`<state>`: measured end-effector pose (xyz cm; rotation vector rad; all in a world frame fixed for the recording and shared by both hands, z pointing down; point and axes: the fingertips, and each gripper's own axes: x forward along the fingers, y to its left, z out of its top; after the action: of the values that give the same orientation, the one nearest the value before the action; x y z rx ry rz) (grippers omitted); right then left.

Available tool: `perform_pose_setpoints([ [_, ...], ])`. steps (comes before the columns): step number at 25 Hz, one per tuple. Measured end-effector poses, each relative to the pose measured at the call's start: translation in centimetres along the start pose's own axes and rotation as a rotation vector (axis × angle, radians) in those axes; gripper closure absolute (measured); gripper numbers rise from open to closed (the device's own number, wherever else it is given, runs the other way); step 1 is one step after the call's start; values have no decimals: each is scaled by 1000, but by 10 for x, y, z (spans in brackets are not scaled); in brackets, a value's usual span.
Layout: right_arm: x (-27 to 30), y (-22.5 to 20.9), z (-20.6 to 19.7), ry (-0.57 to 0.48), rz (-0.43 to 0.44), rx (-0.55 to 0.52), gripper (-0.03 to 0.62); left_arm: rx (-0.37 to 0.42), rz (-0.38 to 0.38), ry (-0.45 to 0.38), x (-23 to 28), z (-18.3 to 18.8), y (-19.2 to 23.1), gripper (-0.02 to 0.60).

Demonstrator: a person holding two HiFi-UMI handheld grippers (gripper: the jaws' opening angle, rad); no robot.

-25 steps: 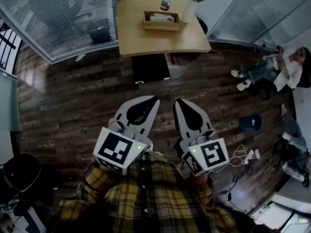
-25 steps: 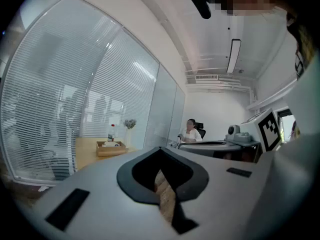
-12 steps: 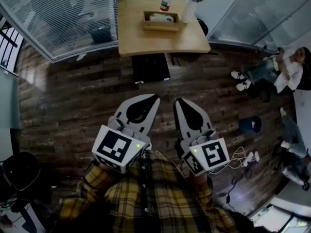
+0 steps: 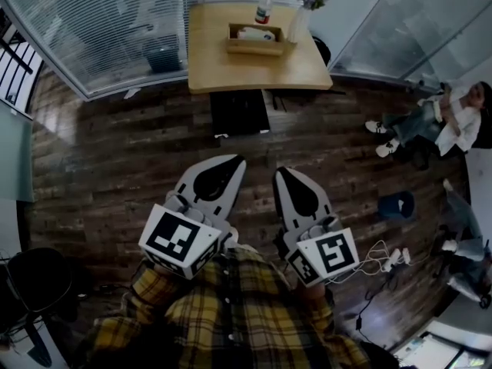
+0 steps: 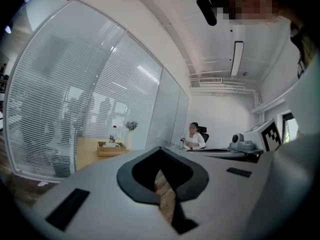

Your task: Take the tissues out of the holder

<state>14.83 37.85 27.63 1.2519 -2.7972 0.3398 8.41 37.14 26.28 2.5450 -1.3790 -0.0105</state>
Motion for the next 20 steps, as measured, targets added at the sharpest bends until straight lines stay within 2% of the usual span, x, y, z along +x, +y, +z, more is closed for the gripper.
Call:
perform_pose_setpoints([
  [9, 33, -13, -1, 9, -1, 4, 582, -7, 2, -2, 18, 2, 29, 573],
  [20, 137, -46, 21, 19, -26, 5, 580, 4, -49, -10, 87, 40, 117, 574],
])
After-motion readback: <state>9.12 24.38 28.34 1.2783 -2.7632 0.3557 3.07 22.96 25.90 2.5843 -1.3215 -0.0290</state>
